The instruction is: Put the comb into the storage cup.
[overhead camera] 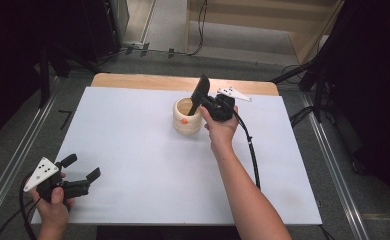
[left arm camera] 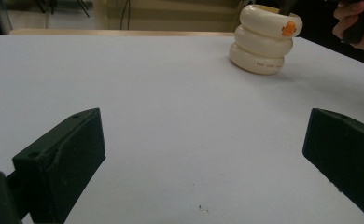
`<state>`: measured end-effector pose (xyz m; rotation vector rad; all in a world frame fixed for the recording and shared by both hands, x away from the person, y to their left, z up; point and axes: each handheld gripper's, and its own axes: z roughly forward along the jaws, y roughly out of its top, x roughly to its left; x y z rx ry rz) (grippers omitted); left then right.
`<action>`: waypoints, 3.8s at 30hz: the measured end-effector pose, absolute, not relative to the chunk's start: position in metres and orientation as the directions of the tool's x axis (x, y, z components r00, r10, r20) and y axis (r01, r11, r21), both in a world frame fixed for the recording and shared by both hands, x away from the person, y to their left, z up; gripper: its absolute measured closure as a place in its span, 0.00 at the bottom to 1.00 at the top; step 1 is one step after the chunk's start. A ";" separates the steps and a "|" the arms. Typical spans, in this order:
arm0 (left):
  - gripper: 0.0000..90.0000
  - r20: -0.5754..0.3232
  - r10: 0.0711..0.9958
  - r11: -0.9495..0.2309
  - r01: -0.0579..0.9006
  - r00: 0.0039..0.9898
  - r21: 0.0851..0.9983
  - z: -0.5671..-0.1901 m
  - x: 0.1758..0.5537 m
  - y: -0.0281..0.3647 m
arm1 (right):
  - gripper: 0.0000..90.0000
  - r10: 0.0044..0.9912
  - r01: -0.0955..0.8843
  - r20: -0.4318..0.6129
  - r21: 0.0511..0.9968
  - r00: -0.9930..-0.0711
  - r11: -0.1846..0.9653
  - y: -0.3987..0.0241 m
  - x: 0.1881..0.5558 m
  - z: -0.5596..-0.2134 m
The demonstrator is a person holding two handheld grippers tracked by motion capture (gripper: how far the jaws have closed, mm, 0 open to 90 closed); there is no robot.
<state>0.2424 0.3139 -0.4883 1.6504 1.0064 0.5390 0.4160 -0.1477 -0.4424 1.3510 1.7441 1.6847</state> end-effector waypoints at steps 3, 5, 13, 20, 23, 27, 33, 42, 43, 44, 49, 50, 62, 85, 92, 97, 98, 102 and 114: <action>0.00 -0.141 0.831 -0.065 0.345 0.539 0.936 -0.488 0.243 0.314 | 0.91 0.806 0.374 0.349 0.911 -0.479 -0.172 -0.146 0.416 -0.445; 0.00 -0.141 0.831 -0.065 0.345 0.538 0.936 -0.488 0.242 0.313 | 0.91 0.800 0.379 0.362 0.907 -0.479 -0.183 -0.146 0.417 -0.446; 0.00 -0.136 0.829 -0.071 0.344 0.542 0.936 -0.488 0.242 0.313 | 0.89 0.779 0.413 0.424 0.880 -0.463 -0.233 -0.148 0.417 -0.449; 0.00 -0.135 0.830 -0.072 0.344 0.542 0.936 -0.488 0.242 0.313 | 0.61 0.794 0.433 0.425 0.871 -0.435 -0.230 -0.152 0.418 -0.451; 0.00 -0.137 0.830 -0.069 0.343 0.541 0.937 -0.488 0.242 0.313 | 0.51 0.798 0.449 0.421 0.868 -0.432 -0.215 -0.154 0.419 -0.450; 0.00 -0.133 0.830 -0.074 0.343 0.541 0.936 -0.488 0.242 0.313 | 0.42 0.814 0.475 0.396 0.863 -0.426 -0.171 -0.157 0.417 -0.449; 0.00 -0.131 0.831 -0.074 0.342 0.540 0.937 -0.488 0.242 0.313 | 0.19 0.840 0.462 0.345 0.877 -0.420 -0.129 -0.161 0.411 -0.445; 0.00 -0.128 0.831 -0.078 0.340 0.542 0.937 -0.488 0.242 0.312 | 0.00 0.833 0.409 0.230 0.912 -0.504 -0.004 -0.160 0.396 -0.442; 0.00 -0.127 0.831 -0.079 0.341 0.541 0.937 -0.488 0.242 0.312 | 0.00 0.831 0.401 0.227 0.916 -0.508 -0.005 -0.160 0.395 -0.441; 0.00 -0.127 0.830 -0.079 0.340 0.542 0.937 -0.488 0.242 0.312 | 0.00 0.830 0.400 0.224 0.917 -0.510 -0.002 -0.160 0.393 -0.441; 0.00 -0.124 0.831 -0.082 0.341 0.542 0.936 -0.488 0.242 0.312 | 0.00 0.834 0.384 0.215 0.923 -0.508 -0.004 -0.163 0.386 -0.439; 0.00 -0.123 0.831 -0.083 0.340 0.542 0.937 -0.488 0.242 0.311 | 0.00 0.834 0.382 0.213 0.924 -0.509 -0.003 -0.164 0.385 -0.439; 0.00 -0.124 0.832 -0.082 0.340 0.541 0.937 -0.488 0.242 0.311 | 0.00 0.836 0.340 0.149 0.939 -0.528 0.047 -0.176 0.367 -0.433; 0.00 -0.122 0.833 -0.084 0.340 0.540 0.937 -0.489 0.242 0.310 | 0.00 0.844 0.324 0.114 0.943 -0.523 0.074 -0.206 0.333 -0.441; 0.00 -0.121 0.833 -0.084 0.340 0.540 0.937 -0.489 0.242 0.310 | 0.00 0.842 0.318 0.105 0.944 -0.529 0.082 -0.215 0.323 -0.441; 0.00 -0.118 0.833 -0.088 0.339 0.541 0.937 -0.489 0.242 0.310 | 0.00 0.842 0.308 0.089 0.947 -0.531 0.094 -0.221 0.317 -0.441; 0.00 -0.117 0.833 -0.088 0.339 0.541 0.937 -0.489 0.242 0.310 | 0.00 0.843 0.306 0.087 0.947 -0.530 0.094 -0.222 0.316 -0.441; 0.00 -0.118 0.833 -0.087 0.338 0.540 0.937 -0.489 0.242 0.310 | 0.00 0.844 0.299 0.084 0.950 -0.529 0.093 -0.228 0.311 -0.441; 0.00 -0.119 0.834 -0.085 0.339 0.539 0.937 -0.488 0.241 0.310 | 0.00 0.853 0.293 0.073 0.951 -0.517 0.097 -0.245 0.294 -0.446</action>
